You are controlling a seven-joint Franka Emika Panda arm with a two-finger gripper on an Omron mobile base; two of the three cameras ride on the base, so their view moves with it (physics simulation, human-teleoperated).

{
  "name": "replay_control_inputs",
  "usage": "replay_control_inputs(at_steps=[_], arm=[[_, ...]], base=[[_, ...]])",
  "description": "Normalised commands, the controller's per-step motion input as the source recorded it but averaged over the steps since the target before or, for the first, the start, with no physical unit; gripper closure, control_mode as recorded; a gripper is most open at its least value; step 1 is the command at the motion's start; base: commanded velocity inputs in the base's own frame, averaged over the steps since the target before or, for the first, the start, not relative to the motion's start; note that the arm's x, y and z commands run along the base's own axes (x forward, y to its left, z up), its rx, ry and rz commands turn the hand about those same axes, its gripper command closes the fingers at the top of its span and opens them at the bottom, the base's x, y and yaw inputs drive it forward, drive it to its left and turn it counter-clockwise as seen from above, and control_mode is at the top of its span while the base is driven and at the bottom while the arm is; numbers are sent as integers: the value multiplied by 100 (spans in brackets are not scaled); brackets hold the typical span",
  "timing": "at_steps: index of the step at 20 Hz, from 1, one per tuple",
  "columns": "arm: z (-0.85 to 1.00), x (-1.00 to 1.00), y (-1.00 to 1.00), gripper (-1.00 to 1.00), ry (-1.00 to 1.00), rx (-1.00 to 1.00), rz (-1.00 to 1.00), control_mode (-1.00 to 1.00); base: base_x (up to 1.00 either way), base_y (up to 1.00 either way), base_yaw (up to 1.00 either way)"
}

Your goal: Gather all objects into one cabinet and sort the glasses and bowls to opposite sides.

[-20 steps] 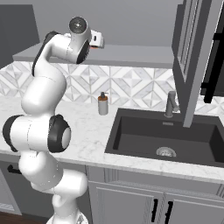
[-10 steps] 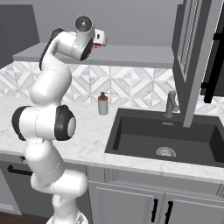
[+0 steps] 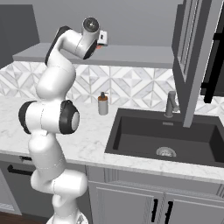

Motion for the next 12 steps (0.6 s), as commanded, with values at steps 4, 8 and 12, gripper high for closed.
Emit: replay_control_inputs(at_steps=[4,8,12], arm=[[0,24,0,-100,0,0,6,-100],[-1,33,0,-100,0,0,4,-100],[0,41,0,-100,0,0,1,-100]], base=[[0,0,0],[0,0,0],[0,0,0]])
